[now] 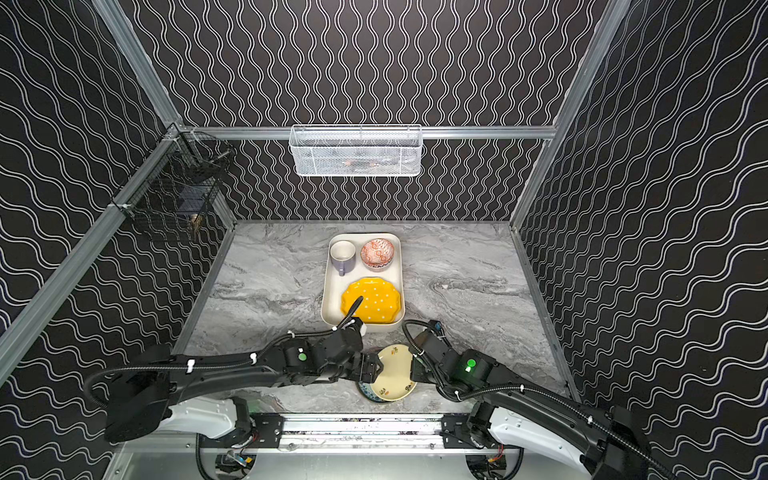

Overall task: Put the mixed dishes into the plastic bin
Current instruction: 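Lift the cream plate off the stack with the right gripper while left opens, then carry the cream plate into the bin onto the yellow plate with right gripper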

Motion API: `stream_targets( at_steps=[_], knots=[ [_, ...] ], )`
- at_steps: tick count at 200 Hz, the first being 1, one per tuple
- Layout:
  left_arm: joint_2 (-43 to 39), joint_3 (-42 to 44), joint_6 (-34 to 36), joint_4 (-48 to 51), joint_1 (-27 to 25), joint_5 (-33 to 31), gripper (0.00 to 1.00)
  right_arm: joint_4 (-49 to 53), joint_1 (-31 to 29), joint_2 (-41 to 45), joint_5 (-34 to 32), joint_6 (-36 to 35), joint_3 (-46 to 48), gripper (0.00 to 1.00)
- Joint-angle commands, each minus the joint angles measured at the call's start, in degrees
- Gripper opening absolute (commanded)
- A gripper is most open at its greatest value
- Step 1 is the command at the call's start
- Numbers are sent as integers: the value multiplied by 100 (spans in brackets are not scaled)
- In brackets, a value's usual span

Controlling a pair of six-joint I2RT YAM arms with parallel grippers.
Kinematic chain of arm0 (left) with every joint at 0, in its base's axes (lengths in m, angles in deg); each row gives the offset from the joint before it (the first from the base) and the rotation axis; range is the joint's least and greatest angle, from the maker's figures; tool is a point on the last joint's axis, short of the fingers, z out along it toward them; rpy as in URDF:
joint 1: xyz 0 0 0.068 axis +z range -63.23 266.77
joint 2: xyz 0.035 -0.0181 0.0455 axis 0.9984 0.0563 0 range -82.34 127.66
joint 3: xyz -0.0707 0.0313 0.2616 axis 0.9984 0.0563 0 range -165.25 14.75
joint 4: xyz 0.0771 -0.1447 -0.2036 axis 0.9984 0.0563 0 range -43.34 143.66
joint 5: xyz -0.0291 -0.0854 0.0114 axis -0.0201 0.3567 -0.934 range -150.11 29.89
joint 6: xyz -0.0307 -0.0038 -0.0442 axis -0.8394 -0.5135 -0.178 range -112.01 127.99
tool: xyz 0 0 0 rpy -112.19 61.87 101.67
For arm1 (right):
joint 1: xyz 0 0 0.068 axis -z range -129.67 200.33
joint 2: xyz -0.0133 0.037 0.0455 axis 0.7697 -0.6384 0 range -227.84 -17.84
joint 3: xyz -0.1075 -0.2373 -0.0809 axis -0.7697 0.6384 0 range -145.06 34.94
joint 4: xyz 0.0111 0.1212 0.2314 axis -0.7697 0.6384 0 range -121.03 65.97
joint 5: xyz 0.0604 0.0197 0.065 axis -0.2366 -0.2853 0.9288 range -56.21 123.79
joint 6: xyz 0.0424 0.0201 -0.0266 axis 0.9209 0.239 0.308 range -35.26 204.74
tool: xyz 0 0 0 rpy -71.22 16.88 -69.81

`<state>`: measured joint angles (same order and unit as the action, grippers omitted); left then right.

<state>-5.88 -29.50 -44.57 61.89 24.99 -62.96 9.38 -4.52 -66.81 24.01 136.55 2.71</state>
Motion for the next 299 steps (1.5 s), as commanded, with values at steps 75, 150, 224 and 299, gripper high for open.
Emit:
stream_targets(
  at_steps=[75,150,224,299],
  knots=[
    [-2138,235,419,1643,886,-729,98,822,163,-798,-680,-689,-1977,2],
    [-2762,24,855,2298,1420,-843,98,51,1706,-2732,254,-2026,-3568,2],
    [-2476,174,1209,1815,1955,-153,99,-414,2131,-4889,860,-2399,-4578,2],
    [-2147,258,1418,1485,2311,257,99,-680,2346,-5929,1264,-2582,-4991,5]
  ],
)
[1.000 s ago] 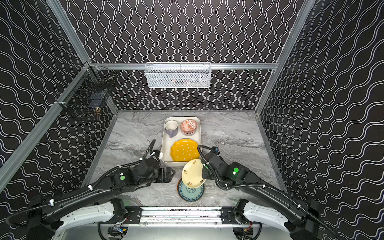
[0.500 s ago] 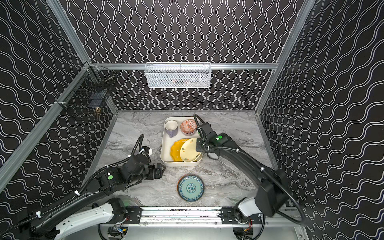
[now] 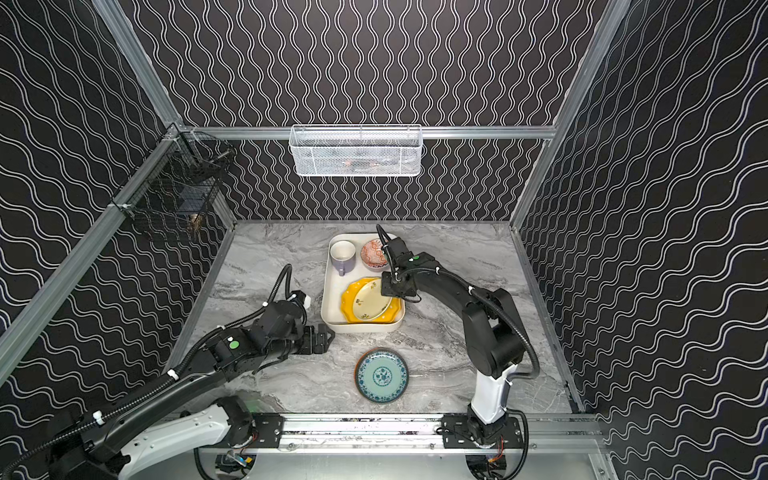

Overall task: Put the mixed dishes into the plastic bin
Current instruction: 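Carry the cream plate into the bin onto the yellow plate with right gripper, then open the right gripper and bring it back to the blue-floral plate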

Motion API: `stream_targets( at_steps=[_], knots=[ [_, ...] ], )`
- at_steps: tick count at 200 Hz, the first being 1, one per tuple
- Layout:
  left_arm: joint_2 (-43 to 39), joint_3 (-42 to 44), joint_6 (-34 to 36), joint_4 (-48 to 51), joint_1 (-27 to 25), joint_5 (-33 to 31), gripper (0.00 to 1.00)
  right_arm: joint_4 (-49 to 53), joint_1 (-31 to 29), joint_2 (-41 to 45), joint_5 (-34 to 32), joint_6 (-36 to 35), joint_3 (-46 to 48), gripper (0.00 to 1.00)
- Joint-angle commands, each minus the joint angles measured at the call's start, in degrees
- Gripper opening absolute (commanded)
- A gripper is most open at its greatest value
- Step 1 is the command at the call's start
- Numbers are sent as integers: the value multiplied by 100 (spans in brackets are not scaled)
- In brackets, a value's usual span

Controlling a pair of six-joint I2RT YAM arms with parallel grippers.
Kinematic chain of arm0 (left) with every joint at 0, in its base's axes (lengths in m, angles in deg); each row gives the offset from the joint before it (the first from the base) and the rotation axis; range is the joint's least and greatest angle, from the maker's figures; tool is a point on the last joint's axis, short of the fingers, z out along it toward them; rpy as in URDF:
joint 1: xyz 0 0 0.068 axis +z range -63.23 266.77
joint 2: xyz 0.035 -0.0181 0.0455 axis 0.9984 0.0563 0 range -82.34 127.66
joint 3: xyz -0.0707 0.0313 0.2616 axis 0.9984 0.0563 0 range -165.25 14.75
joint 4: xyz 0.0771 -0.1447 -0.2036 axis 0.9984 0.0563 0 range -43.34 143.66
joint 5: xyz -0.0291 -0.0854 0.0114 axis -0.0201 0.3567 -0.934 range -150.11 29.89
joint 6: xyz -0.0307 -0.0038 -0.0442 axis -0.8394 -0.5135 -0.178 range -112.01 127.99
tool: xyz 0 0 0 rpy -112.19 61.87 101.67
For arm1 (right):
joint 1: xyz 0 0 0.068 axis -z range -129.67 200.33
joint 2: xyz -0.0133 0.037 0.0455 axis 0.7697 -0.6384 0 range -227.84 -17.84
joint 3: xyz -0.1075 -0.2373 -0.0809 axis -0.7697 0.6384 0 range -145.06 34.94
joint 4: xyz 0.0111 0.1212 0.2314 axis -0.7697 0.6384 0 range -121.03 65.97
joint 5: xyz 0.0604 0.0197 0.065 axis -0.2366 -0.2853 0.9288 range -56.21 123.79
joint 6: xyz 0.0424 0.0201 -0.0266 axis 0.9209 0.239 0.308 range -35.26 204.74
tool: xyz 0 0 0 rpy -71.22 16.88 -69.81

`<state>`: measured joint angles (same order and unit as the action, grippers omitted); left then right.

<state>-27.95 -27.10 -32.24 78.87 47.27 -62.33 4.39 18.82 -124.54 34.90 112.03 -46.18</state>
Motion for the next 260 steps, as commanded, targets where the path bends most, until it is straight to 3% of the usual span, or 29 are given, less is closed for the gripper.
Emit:
stream_targets(
  at_steps=[1,18,58,104,127,150,175,202,234,260],
  knots=[
    [66,18,188,-214,88,203,99,-183,12,-162,182,-128,-103,5],
    [119,51,196,-289,165,287,98,-221,37,-339,274,-153,-95,16],
    [290,86,208,-442,248,453,99,-132,68,-537,273,-232,-161,25],
    [335,198,140,-555,268,595,99,114,92,-244,146,-308,-67,27],
    [368,286,77,-662,272,758,98,257,94,611,75,-316,211,27],
    [397,518,-86,-955,261,1066,88,416,68,1566,-18,-216,835,27],
    [411,948,-423,-1520,177,1629,70,461,23,2600,-14,-13,1861,27],
    [335,1074,-770,-1650,-495,1168,57,400,-124,3607,29,336,3112,27],
    [596,1027,-1264,-1890,-1701,461,52,196,-295,4448,98,658,4176,27],
    [1056,1051,-1583,-2174,-2351,39,50,117,-376,4873,127,776,4583,27]
  ],
)
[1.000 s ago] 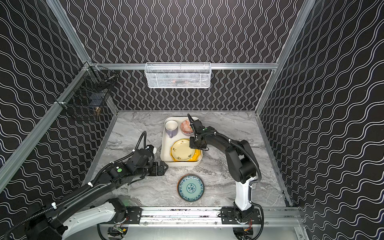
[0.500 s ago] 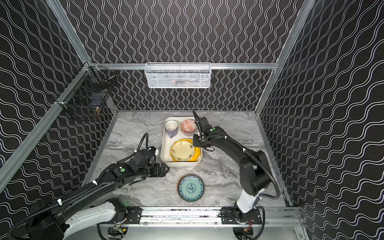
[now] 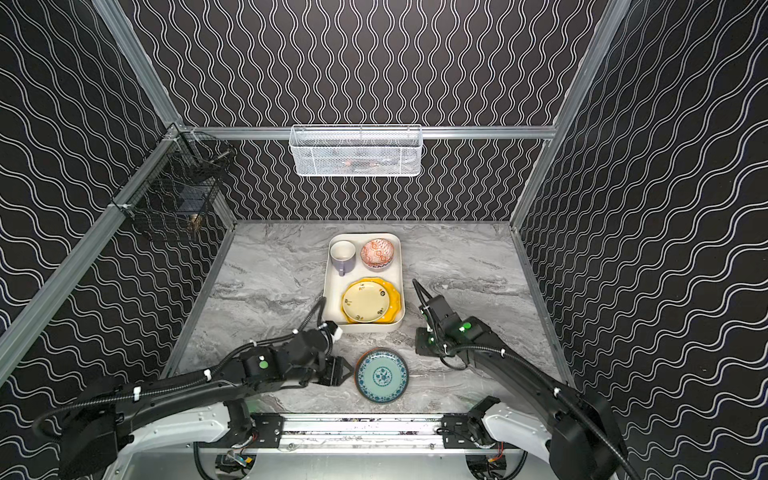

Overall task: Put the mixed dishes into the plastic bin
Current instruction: 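Open the right gripper and bring it back to the blue-floral plate, then grip the blue-floral plate rim with both grippers and tilt it up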

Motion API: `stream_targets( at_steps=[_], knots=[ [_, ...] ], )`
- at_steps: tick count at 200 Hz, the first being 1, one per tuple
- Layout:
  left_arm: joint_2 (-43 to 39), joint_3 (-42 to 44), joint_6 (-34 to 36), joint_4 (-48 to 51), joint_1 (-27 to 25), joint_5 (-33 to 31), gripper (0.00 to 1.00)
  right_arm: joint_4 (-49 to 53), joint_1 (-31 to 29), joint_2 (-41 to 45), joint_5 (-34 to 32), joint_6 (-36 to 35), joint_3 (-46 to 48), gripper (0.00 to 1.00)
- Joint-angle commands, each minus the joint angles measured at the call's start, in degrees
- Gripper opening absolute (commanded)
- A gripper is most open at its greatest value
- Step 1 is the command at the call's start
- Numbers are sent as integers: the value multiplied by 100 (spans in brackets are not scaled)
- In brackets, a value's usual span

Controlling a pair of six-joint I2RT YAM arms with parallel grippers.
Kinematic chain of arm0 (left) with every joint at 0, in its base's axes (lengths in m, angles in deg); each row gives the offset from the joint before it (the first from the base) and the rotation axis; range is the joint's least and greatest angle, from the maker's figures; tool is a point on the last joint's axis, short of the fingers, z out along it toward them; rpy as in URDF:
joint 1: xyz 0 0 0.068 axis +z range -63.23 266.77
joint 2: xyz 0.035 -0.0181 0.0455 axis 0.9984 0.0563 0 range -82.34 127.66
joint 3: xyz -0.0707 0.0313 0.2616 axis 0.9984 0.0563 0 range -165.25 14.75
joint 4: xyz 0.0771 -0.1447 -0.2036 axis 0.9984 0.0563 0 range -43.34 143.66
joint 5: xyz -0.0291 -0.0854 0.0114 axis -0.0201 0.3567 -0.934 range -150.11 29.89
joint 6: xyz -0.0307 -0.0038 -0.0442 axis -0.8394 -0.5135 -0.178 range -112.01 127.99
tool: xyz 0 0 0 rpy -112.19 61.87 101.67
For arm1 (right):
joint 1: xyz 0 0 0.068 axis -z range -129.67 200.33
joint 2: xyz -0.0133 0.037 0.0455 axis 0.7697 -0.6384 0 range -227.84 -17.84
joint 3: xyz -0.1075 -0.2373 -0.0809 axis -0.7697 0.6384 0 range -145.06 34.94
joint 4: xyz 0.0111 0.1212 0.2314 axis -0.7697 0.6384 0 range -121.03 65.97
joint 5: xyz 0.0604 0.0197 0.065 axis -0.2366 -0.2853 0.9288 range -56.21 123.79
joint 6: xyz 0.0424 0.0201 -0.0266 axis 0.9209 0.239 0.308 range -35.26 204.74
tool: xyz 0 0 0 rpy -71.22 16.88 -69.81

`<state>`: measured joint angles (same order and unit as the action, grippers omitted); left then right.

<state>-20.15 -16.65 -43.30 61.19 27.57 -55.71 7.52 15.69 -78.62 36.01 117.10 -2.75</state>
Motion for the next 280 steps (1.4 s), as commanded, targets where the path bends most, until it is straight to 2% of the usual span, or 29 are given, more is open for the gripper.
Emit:
stream_targets(
  at_steps=[1,38,96,177,280],
  knots=[
    [298,0,-482,-420,-399,-637,50,-197,-62,296,15,270,251,27],
    [905,-225,-589,-600,-719,-903,47,-207,-207,486,20,299,308,27],
    [1334,-628,-496,-417,-751,-1001,45,-238,-213,560,69,259,324,27],
    [1184,-606,-519,-107,-751,-1204,45,-244,-211,522,47,249,310,28],
    [1485,-588,-467,-399,-751,-1073,45,-217,-211,485,41,264,306,28]
  ],
)
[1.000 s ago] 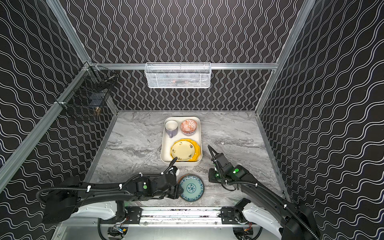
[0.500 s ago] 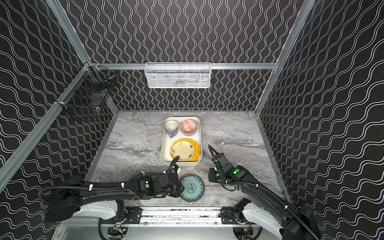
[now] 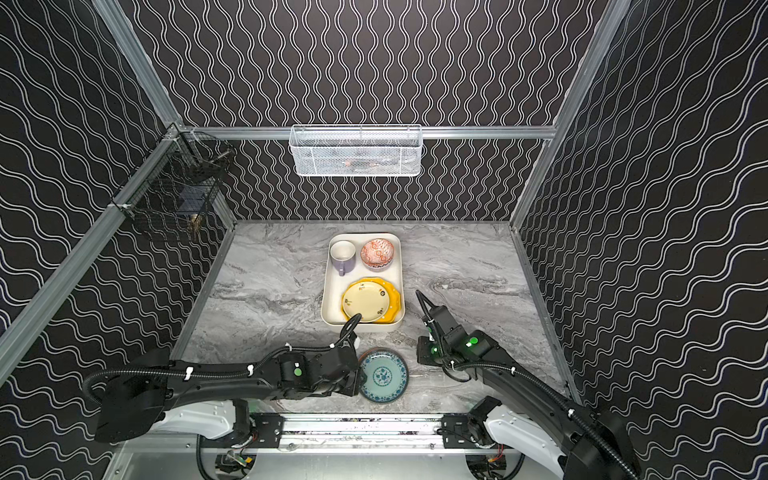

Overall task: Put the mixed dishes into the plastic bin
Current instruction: 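Grip the blue-floral plate rim with both grippers and tilt it up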

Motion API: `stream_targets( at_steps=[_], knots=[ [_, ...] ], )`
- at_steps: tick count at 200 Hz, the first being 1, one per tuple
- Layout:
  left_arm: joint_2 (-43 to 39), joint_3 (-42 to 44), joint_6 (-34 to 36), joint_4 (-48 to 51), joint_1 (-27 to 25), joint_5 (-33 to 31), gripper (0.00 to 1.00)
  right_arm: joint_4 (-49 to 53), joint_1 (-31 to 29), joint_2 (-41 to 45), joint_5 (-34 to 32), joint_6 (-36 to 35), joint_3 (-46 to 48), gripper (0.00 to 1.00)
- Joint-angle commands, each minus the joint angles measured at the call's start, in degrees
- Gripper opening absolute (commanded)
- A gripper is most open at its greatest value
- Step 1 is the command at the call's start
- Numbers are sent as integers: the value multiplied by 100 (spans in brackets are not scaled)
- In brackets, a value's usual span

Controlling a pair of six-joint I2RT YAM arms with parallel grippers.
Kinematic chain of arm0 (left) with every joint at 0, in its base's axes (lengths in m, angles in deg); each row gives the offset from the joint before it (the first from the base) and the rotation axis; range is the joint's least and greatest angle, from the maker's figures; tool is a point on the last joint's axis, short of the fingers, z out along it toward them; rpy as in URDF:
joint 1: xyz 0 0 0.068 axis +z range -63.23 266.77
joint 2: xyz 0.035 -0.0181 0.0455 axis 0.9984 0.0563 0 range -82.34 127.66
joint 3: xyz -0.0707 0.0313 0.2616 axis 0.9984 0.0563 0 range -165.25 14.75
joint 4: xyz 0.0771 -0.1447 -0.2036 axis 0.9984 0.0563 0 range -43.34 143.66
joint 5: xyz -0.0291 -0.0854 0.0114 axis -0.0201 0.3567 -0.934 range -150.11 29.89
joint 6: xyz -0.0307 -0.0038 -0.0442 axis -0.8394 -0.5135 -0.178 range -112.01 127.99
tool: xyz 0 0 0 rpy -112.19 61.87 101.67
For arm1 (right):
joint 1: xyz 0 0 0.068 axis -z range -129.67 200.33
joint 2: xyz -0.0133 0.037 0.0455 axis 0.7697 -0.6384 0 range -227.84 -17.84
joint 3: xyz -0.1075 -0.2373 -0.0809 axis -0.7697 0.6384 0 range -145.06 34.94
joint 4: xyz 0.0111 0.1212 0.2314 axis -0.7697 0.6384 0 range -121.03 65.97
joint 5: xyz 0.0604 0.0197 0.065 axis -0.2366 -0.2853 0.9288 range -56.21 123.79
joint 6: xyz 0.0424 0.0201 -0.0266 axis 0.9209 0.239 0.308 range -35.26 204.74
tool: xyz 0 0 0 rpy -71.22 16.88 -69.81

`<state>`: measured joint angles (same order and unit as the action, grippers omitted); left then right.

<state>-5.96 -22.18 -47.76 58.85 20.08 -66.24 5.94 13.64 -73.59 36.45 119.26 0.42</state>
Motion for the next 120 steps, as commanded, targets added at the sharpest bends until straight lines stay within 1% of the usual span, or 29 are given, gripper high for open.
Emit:
stream_targets(
  at_steps=[1,61,120],
  knots=[
    [77,-39,-18,-164,-1,-20,45,-59,-5,-16,-2,51,-11,28],
    [329,-181,77,-261,-1,86,44,-56,-6,-41,34,76,-11,28],
    [533,-328,165,-316,-1,156,44,-337,-79,-101,313,292,258,28]
  ],
)
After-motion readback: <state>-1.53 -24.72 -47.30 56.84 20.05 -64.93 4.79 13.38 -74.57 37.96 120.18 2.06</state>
